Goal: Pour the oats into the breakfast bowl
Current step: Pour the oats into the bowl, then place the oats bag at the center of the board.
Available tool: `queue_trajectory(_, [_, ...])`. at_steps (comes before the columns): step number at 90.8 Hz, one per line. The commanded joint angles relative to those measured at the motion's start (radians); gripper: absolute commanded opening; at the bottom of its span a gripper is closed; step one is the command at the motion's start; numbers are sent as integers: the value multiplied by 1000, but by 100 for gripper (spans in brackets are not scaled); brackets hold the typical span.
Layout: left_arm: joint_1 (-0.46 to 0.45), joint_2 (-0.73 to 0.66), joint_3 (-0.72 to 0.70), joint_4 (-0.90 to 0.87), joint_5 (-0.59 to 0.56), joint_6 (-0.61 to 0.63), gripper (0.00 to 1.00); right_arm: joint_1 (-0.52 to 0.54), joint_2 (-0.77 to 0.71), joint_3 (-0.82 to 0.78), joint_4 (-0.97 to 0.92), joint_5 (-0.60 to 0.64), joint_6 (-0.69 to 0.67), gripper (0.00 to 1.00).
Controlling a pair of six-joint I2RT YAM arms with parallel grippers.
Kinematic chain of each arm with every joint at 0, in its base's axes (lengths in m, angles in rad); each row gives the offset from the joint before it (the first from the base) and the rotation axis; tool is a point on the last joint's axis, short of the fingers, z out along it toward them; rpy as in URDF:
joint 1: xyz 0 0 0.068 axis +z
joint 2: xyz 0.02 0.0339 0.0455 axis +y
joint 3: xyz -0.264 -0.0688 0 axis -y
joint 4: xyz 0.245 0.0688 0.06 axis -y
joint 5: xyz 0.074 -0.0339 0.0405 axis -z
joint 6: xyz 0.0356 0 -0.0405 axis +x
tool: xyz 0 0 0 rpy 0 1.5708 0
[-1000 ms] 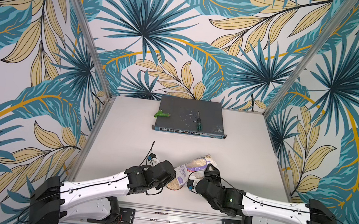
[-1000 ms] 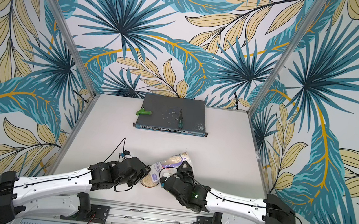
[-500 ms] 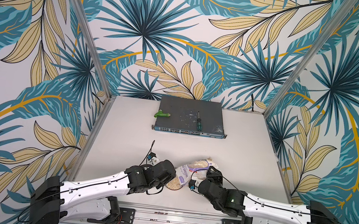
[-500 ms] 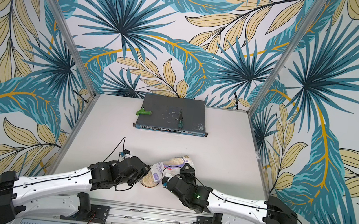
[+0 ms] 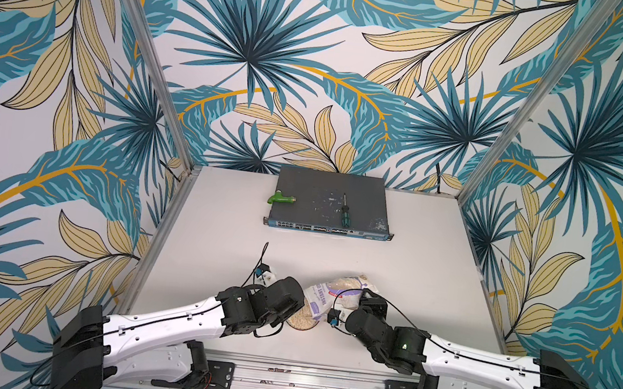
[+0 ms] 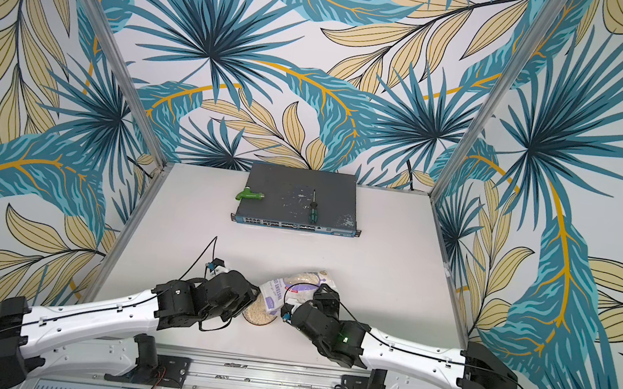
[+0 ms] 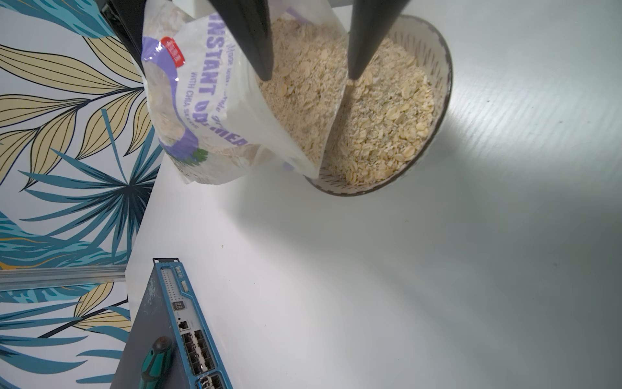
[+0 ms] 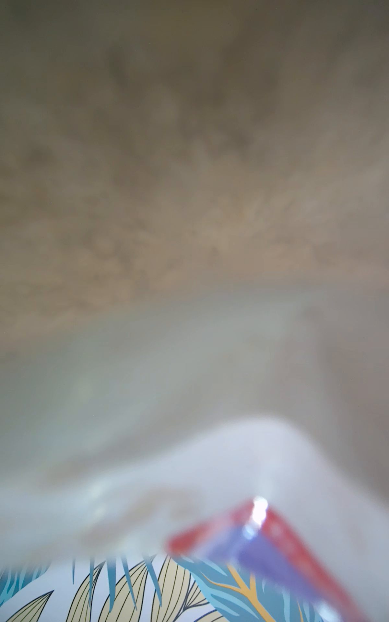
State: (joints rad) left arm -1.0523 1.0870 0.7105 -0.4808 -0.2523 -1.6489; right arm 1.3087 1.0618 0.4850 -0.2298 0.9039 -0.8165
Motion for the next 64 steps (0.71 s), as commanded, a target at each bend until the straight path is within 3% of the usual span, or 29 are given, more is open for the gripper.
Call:
queue_trajectory(1, [-2, -26, 49, -61, -56, 21, 40, -2, -70, 4, 124, 26, 67, 0])
queue_trajectory(29, [-3, -59, 104, -147, -135, 73, 40, -2, -163, -11, 122, -39, 129, 0])
queue_trajectory(64, [-2, -127, 173, -210, -182, 74, 42, -3, -169, 15, 128, -58, 226, 0])
